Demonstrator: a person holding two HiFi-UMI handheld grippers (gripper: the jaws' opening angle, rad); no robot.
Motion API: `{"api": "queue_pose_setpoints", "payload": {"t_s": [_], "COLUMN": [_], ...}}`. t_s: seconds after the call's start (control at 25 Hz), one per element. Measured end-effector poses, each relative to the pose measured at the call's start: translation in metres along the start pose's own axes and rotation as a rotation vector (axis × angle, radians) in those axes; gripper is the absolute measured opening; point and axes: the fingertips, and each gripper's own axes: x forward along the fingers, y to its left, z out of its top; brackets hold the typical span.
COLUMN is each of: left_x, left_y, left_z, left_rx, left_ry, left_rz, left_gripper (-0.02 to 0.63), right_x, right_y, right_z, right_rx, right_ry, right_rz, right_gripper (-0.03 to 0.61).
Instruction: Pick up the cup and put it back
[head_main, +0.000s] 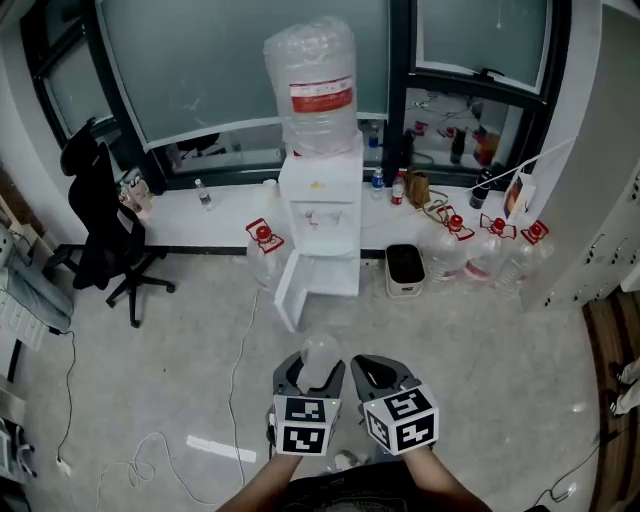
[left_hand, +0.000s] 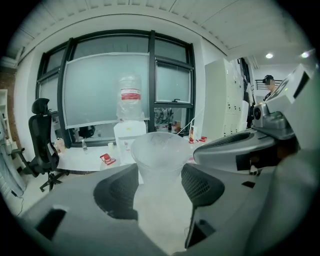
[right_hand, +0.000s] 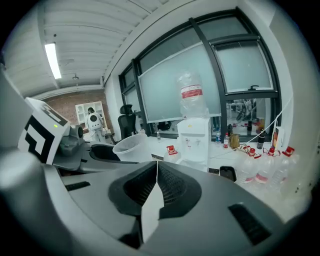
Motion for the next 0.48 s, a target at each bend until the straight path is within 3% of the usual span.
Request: {"api": "queue_pose_setpoints", "payload": {"t_s": [0.48], "left_x": [0.042], "left_y": [0.012], "left_z": [0.015], "left_rx": [-0.024], "left_ry": [-0.006], "left_rz": [0.027], "left_gripper": [0.270], "right_x": [0.033], "right_y": [-0.032], "right_z": [0.021], "right_rx": [-0.011], "right_ry": [-0.020], "right_rz": [0.012], "right_gripper": [0.021]}}
